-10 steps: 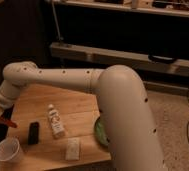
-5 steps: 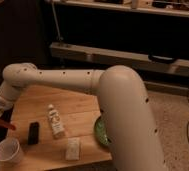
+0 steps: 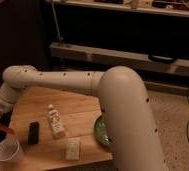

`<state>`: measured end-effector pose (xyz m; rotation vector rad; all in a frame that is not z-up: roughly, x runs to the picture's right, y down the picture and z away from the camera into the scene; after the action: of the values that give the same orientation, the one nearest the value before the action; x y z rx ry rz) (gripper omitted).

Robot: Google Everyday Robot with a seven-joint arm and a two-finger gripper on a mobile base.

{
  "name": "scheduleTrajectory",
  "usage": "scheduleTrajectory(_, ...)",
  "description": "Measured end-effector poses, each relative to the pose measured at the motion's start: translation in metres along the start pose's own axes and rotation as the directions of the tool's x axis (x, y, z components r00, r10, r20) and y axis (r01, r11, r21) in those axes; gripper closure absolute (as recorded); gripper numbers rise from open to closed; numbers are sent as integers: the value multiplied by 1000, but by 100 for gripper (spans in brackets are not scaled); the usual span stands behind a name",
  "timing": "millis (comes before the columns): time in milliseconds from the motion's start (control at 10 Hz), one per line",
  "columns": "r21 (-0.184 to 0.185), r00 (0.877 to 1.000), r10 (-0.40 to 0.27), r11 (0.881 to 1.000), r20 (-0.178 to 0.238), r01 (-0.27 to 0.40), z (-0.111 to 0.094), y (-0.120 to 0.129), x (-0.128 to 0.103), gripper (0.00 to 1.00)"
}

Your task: Place the pepper in the ceramic cup

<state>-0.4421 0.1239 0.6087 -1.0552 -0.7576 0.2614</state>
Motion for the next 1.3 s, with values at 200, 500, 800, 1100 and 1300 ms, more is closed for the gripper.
scheduleTrajectory(200, -18, 1000, -8, 1000, -7, 8, 4, 7, -2, 100)
scheduleTrajectory(500, -22, 1000, -12, 1000, -12, 12, 4, 16, -1, 100)
scheduleTrajectory(800, -30, 1000, -19, 999, -12, 18, 1, 24, 0, 100)
scheduleTrajectory(1100, -27, 1000, -22, 999, -17, 21, -7, 35, 7, 100)
scheduleTrajectory(1300, -21, 1000, -14, 1000, -18, 13, -14, 40, 13, 100)
